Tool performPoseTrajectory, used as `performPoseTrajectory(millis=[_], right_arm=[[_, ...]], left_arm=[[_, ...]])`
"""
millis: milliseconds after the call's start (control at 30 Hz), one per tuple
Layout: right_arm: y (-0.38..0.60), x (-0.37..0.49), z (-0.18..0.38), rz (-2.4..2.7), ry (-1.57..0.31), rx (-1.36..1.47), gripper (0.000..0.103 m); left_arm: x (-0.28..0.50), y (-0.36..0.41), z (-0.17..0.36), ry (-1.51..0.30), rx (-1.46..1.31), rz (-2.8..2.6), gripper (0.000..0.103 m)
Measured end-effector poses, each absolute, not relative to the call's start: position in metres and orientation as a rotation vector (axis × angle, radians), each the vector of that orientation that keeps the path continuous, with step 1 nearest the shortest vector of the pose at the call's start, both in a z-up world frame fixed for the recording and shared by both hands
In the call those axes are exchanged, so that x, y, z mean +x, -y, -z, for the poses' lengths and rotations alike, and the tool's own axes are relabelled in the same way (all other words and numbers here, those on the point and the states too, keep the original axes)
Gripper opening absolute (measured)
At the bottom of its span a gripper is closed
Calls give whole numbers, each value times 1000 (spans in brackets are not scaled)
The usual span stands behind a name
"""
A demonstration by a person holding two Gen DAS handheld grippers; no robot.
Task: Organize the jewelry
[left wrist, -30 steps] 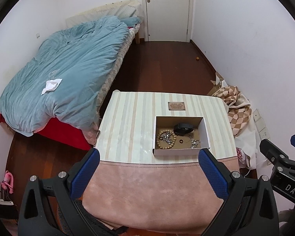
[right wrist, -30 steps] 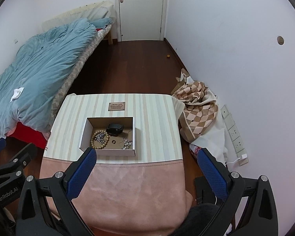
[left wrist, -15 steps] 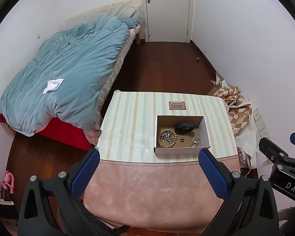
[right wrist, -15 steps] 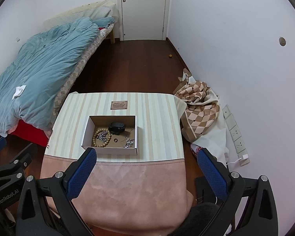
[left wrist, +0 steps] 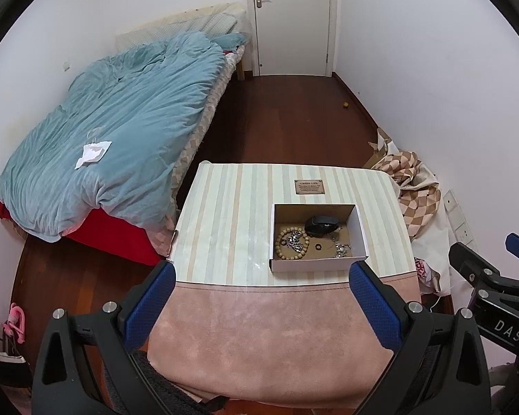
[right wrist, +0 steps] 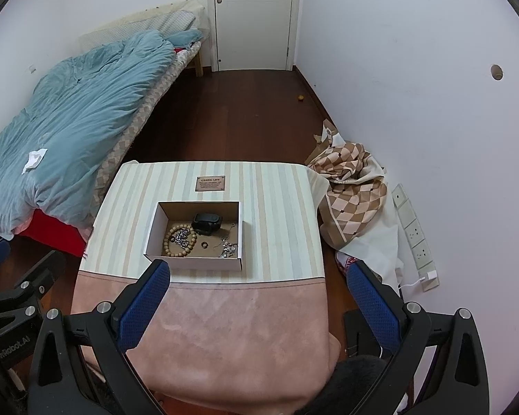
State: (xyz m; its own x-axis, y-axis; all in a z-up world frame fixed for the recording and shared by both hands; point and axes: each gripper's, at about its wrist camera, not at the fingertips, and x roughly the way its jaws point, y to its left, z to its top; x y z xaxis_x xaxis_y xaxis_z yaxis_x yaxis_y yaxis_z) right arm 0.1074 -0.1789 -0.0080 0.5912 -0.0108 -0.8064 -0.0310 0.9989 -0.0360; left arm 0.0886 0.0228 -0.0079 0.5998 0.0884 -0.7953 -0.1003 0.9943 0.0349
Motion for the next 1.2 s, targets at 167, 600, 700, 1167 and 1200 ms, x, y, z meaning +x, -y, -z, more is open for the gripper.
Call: performPoseTrajectory(millis=[167,600,700,1167,1200], right_arm=[[178,107,8,-10,-934,-53,103],[177,106,5,-12,-928,-55,103],[177,106,4,-11,-927,-50,103],[181,105,3,-10,-926,-47,103],[180,105,3,-12,-929,-47,103]], left_arm=[[88,-22,6,-915,-14,-113,102],[87,-27,5,-911,-23,-113,102],[87,-29,8,-919,-34,-113,102],[85,-29,8,-914,-26,-126,102],[84,-29,9,-915,-26,-124,102]])
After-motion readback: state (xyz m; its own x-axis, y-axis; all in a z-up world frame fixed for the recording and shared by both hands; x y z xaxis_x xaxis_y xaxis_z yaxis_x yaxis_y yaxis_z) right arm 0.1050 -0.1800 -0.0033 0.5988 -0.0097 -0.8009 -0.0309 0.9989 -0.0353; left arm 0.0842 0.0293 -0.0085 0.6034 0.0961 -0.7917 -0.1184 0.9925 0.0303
